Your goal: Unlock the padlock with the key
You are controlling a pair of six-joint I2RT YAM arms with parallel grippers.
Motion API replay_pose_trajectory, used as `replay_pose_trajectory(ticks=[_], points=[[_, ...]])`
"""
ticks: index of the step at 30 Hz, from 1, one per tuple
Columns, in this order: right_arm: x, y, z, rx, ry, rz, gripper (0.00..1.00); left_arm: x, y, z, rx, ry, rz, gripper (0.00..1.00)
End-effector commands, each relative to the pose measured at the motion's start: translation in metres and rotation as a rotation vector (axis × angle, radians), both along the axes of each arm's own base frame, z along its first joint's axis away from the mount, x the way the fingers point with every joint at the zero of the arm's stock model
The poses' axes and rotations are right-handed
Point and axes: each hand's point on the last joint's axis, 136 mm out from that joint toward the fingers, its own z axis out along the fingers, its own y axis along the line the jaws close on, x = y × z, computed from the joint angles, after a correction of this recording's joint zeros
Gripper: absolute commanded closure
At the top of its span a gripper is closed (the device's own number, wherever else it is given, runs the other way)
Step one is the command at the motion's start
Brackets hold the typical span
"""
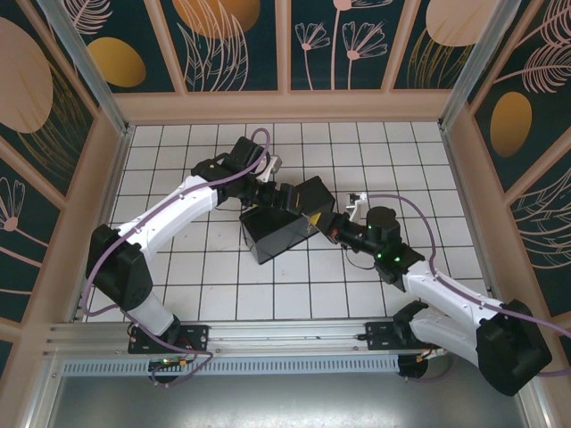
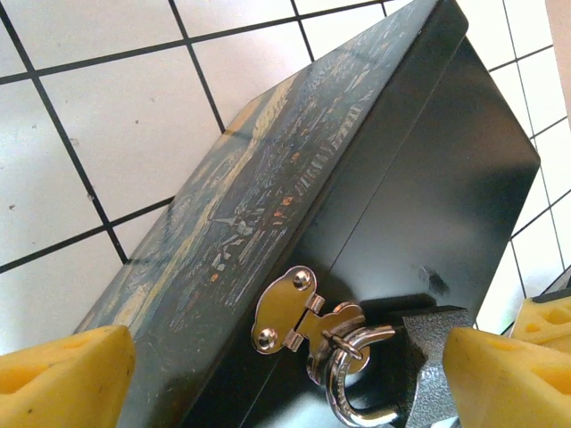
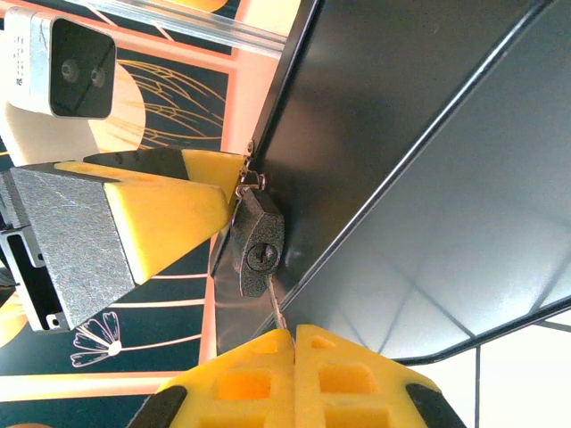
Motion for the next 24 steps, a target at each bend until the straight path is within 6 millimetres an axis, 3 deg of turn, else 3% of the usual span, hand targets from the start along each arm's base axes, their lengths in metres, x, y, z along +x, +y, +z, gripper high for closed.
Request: replay_pose_trajectory(ticks=[1, 9, 24], points=[[0.006, 0.005, 0.023, 0.02, -0.064, 0.013, 1.0, -0.01, 0.003, -0.008, 0.018, 0.028, -0.034, 0.13], [0.013, 0.001, 0.02, -0.013, -0.064, 0.014, 1.0, -0.016, 0.008, -0.024, 0.052, 0.048, -0.047, 0.16], [0.008, 0.003, 0.011, -0.037, -0.04, 0.046, 1.0, -0.016, 0.008, -0.027, 0.05, 0.05, -0.047, 0.17]])
